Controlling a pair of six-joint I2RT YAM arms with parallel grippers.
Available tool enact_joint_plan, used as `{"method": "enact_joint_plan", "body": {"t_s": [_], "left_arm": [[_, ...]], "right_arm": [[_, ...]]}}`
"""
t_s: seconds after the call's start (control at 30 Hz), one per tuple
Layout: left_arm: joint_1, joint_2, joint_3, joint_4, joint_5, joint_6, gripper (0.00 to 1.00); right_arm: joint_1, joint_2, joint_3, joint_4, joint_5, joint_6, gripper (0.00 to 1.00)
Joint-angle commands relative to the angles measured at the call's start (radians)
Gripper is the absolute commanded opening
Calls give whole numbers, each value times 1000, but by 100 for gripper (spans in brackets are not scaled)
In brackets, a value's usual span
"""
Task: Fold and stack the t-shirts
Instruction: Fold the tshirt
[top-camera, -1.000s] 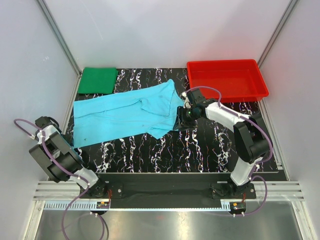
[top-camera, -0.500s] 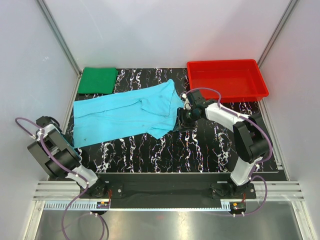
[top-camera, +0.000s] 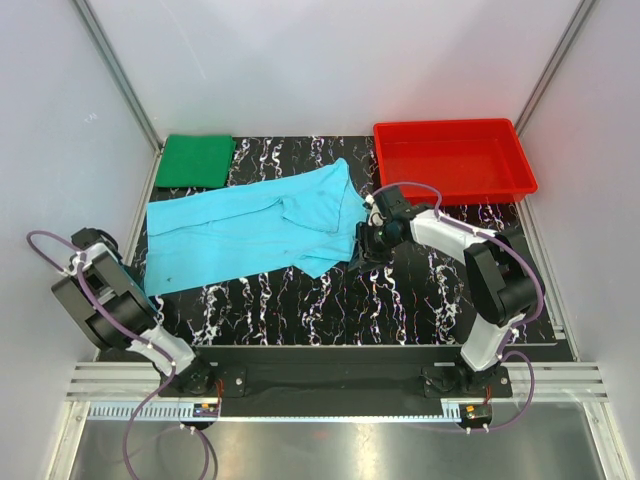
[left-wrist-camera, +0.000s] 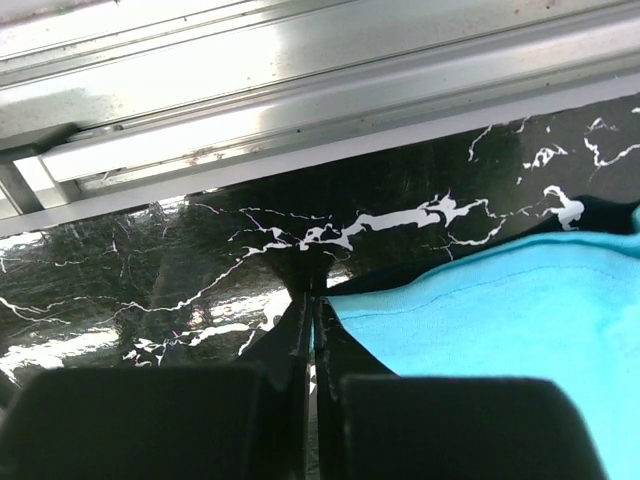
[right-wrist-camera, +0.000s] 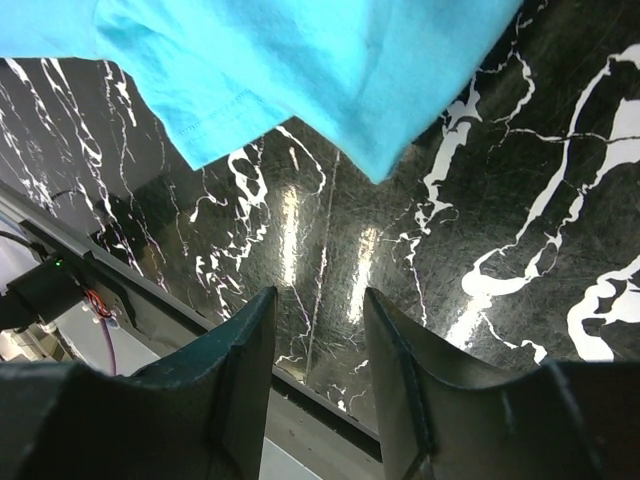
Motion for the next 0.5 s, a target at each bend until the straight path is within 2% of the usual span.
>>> {"method": "enact_joint_plan", "body": {"t_s": [0.0,0.2,0.27,0.4,0.47], "left_arm": [[-33,93,0,66,43,43,0],[-58,27,-38,40,18,49,0],[-60,3,-49,29,20,57,0],[-58,-40,-72,13,26,67,0],[-58,-68,-78,0,27,67,0]], "right_arm": [[1,-3,-17,19,-8,9,48],[1,-18,-71,79,-31,18,56],[1,-9,-69,96,-44,26,56],[1,15,-59,148,-53,50,49],[1,28,-48,157,-30,43,49]]}}
